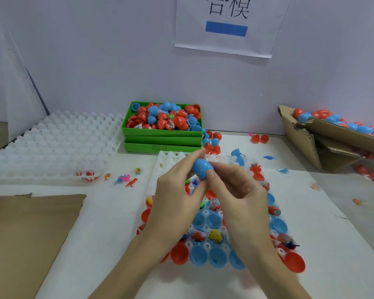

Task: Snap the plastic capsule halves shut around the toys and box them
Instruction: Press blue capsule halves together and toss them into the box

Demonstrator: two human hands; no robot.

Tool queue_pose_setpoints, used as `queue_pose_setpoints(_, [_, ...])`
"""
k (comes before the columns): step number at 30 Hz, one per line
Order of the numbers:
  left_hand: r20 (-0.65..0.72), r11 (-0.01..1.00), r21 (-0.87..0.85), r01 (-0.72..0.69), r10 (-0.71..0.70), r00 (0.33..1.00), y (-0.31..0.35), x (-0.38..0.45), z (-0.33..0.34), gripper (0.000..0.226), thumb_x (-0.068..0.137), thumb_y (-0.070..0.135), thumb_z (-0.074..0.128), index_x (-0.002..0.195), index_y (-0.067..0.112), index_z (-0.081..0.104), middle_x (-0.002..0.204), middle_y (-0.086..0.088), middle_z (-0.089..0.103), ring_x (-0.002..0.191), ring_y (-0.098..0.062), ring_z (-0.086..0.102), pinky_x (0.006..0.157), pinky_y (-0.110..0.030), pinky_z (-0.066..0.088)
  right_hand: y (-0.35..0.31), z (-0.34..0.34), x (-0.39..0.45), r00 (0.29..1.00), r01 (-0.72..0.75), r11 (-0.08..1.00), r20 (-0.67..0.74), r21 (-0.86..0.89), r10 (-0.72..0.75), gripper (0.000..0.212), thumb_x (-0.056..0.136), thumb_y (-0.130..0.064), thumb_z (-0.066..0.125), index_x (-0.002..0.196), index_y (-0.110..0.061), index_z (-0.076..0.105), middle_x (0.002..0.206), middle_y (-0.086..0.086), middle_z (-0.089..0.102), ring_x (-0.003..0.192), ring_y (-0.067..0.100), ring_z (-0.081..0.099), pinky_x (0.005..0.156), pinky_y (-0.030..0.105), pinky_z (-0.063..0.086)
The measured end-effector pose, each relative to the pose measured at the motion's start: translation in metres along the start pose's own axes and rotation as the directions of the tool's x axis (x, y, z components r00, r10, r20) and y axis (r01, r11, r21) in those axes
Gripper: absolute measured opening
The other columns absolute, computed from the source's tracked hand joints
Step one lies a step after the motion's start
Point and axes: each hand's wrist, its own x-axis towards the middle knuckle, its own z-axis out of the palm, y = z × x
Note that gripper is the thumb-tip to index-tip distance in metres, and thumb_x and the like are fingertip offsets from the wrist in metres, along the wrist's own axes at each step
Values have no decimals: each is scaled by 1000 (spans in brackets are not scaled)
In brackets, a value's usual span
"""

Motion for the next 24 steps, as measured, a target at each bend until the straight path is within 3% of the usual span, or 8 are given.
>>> queue_pose_setpoints(10, [69, 992, 104, -73, 66, 995, 0, 1, -2, 48, 96, 11, 70, 143, 11, 58, 137, 2, 67, 128, -12, 63, 107, -35, 53, 1, -1, -2, 998, 62, 997, -28, -53, -64, 20, 92, -19, 75, 112, -21, 78, 101, -9, 79, 99, 11, 76, 85, 17, 58])
queue_pose_setpoints(14, [102, 980, 173, -98, 81, 991, -2, 3, -5, 48, 100, 24, 62, 146, 10, 55, 139, 1, 65, 127, -12, 63, 107, -34, 52, 1, 1, -4, 998, 55, 998, -40, -17, -56, 20, 95, -20, 71, 114, -22, 79, 104, -9, 79, 102, 11, 75, 86, 16, 57])
queue_pose_setpoints(17, [132, 990, 127, -64, 47, 990, -5, 7, -10, 46, 104, 31, 56, 148, 18, 51, 140, 9, 63, 129, -5, 58, 106, -28, 50, -1, 3, -2, 994, -111, 982, 29, 154, 108, 20, 99, -25, 66, 114, -25, 79, 113, -2, 78, 109, 18, 74, 90, 21, 58])
queue_pose_setpoints(20, [193, 997, 67, -42, 29, 981, -4, 8, -14, 45, 106, 44, 48, 150, 33, 47, 141, 19, 59, 133, -9, 53, 107, -13, 40, -6, 3, 2, 921, -386, 787, 254, 481, 296, 24, 99, -20, 67, 122, -16, 74, 127, 12, 73, 121, 28, 69, 95, 32, 58])
queue_pose_setpoints(22, [214, 998, 13, -59, 55, 975, -2, 8, -15, 43, 107, 45, 47, 149, 37, 48, 142, 21, 58, 133, -17, 54, 110, -20, 40, -6, 0, 4, 886, -461, 686, 342, 564, 314, 34, 99, -16, 67, 132, -9, 66, 133, 16, 69, 125, 31, 66, 97, 35, 57])
queue_pose_setpoints(24, [205, 994, -48, -94, 102, 973, 1, 8, -15, 43, 105, 39, 51, 147, 31, 50, 144, 18, 58, 136, -21, 53, 115, -36, 42, -5, -2, 6, 877, -473, 665, 380, 578, 293, 42, 98, -16, 66, 138, -5, 61, 135, 18, 67, 127, 32, 65, 97, 35, 57])
